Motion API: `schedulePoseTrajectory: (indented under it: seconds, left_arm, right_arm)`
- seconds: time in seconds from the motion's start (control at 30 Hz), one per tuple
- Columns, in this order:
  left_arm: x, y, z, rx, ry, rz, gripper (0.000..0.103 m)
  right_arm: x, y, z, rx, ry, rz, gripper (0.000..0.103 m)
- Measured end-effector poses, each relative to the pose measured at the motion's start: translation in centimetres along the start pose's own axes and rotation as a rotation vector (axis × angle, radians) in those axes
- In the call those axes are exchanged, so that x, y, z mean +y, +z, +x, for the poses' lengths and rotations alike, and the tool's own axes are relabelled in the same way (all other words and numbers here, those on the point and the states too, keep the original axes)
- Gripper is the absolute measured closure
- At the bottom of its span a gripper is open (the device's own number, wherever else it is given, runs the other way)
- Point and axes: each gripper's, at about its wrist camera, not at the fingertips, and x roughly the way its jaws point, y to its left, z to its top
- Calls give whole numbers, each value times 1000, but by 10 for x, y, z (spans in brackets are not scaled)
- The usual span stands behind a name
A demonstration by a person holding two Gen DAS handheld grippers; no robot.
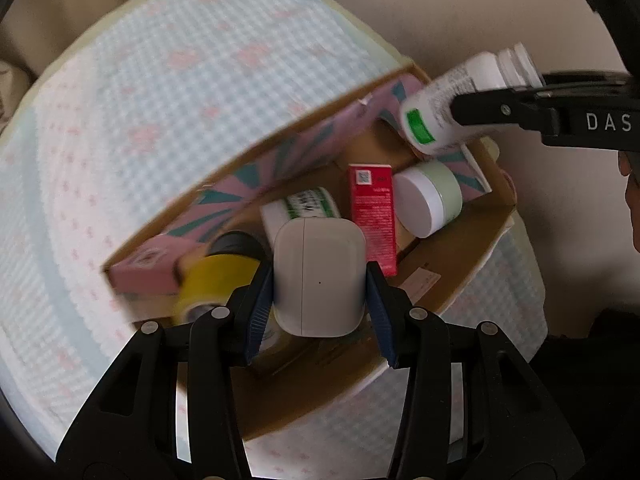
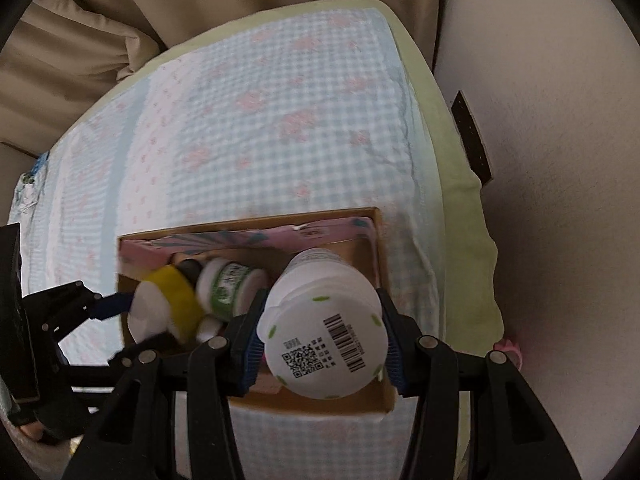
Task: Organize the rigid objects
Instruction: 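Carry the earbud case and pill bottle with both tools into the box, then open both tools to release the earbud case and pill bottle in the box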
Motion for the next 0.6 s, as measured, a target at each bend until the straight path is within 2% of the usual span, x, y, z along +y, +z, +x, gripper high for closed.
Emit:
schedulePoseTrajectory:
  seconds: [0.3,0.33,0.37,0.4,0.43,0.47,0.5,0.6]
  left_arm:
    - [-28,5,29,48,50,90,61]
    - [-31,4,29,52,61,102,47]
    - [-33,3,29,58,71,111,29]
    - [-34,1,27,60,95,122,3]
    - [-34,-2,21,38,113,126,0]
    - [-33,-4,18,32,118,125,0]
    - [-31,-8,14,34,122,119,0]
    - [-22,-20,7,44,145,92,0]
  right_arm:
    - [-11,2,31,-28,27,-21,56]
    - [-12,3,34,-35,37,-18,56]
    - [-12,3,34,-39,52,-12,52]
    - [-13,4,34,-49,66,-6,40]
    - [-14,4,32,-54,72,-4,31]
    - [-15,5,30,-61,72,-3,6]
    - [-15,5,26,-79,72,-1,0]
    - [-18,1,12,-118,61,17,0]
